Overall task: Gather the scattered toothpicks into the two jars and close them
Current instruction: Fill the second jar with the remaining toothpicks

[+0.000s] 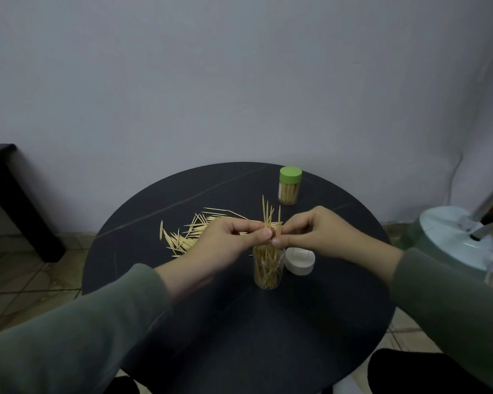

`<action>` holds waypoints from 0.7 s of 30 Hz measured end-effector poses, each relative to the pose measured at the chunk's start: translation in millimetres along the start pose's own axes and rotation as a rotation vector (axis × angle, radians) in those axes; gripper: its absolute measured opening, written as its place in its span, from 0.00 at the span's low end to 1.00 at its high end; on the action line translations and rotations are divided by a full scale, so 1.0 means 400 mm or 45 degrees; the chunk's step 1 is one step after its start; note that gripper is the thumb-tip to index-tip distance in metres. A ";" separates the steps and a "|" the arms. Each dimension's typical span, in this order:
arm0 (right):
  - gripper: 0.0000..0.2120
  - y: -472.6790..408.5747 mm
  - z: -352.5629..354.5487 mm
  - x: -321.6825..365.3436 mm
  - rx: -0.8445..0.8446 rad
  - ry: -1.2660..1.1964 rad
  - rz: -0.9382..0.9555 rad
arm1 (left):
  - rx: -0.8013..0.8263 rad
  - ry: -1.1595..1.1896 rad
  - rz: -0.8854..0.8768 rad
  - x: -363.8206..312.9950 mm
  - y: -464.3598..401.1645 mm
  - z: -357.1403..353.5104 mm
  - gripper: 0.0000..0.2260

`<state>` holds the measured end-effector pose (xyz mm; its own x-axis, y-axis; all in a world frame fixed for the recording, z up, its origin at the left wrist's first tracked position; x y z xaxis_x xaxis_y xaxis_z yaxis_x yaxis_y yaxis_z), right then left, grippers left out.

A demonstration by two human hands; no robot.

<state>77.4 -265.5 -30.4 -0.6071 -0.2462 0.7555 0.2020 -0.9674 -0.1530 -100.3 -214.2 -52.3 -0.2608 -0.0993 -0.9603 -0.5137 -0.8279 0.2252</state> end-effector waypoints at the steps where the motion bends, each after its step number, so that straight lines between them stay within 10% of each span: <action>1: 0.07 0.000 -0.001 -0.001 0.004 0.010 -0.004 | 0.001 0.004 0.007 0.004 -0.002 0.000 0.08; 13: 0.34 0.003 0.005 0.003 0.216 0.327 -0.014 | 0.101 -0.131 0.059 0.023 -0.010 0.001 0.10; 21: 0.33 0.000 -0.001 -0.008 0.268 0.436 -0.030 | -0.075 -1.149 -0.702 -0.023 -0.003 0.035 0.26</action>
<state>79.1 -264.9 -32.9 -0.8274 -0.2641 0.4957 0.3163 -0.9484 0.0227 -108.8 -204.5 -41.6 -0.5269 0.7252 -0.4433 -0.7121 -0.6614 -0.2356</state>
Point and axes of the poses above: each hand's wrist, its own y-axis away from the middle knuckle, its own z-axis out of the back of the hand, x = y × z, the point moved 2 cm from there along -y, towards the middle knuckle, and after that the axes turned 14 degrees about z, right-handed, at the moved point
